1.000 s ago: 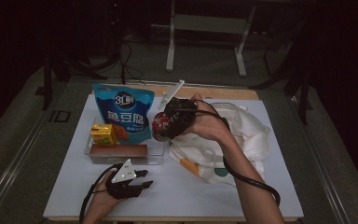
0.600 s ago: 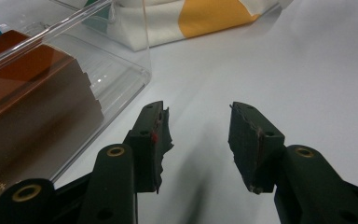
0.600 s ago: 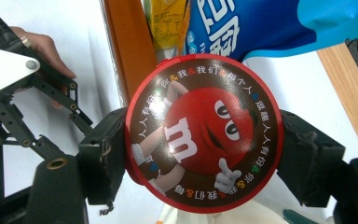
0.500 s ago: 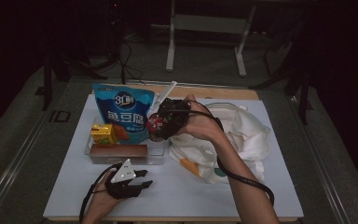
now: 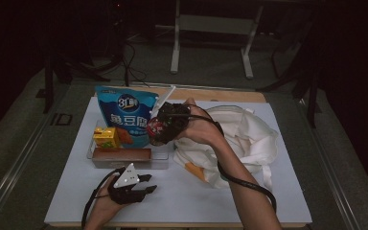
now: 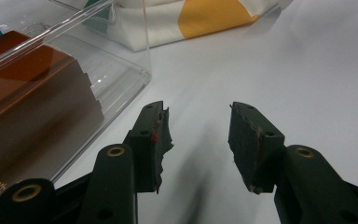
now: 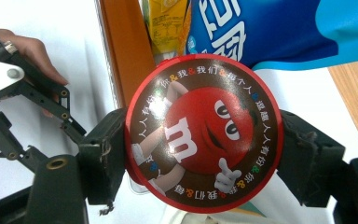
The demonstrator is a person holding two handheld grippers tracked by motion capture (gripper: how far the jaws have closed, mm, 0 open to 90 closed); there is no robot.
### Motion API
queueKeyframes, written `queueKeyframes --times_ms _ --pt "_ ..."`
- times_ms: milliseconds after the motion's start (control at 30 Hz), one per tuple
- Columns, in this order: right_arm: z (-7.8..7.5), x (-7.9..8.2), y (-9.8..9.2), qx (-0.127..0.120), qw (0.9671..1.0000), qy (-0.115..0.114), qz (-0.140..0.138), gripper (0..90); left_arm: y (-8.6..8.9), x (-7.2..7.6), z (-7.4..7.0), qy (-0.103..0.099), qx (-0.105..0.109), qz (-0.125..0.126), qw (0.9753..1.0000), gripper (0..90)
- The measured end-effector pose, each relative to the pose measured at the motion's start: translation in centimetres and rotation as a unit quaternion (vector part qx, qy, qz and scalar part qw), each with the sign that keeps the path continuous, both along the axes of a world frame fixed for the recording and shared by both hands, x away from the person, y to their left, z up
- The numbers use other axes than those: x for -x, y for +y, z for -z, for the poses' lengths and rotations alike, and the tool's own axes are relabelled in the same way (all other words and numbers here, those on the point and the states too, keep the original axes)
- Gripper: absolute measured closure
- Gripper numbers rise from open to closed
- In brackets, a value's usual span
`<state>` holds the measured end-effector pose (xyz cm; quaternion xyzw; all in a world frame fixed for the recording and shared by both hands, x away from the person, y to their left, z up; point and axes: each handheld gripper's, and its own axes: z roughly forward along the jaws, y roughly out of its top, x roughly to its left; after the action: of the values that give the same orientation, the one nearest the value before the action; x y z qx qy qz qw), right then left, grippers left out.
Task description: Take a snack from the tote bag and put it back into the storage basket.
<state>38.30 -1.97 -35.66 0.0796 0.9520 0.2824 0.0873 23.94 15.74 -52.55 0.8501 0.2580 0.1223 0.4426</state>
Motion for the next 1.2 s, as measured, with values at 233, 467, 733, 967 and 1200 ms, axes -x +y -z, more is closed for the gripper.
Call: queueKeyframes --times_ms 233,467,733,967,1200 --pt "0.6 -0.3 0.3 0.003 0.9999 0.008 0.008 25.8 0.0 0.0 0.0 0.001 0.001 0.0 1.0 56.0" --pt "1.2 -0.5 0.6 0.005 0.9998 0.011 0.013 25.8 0.0 0.0 0.0 0.001 0.0 0.001 1.0 56.0" --pt "1.8 -0.7 0.7 0.003 0.9997 0.016 0.021 25.8 -0.1 0.0 0.1 0.001 0.0 0.003 1.0 56.0" --pt "2.4 -0.9 0.9 0.009 0.9995 0.014 0.025 25.8 0.0 0.0 0.0 0.001 0.0 0.002 1.0 56.0" --pt "2.8 -1.0 1.1 0.01 0.9993 0.018 0.032 25.8 0.0 0.0 0.0 0.0 0.0 0.002 1.0 56.0"
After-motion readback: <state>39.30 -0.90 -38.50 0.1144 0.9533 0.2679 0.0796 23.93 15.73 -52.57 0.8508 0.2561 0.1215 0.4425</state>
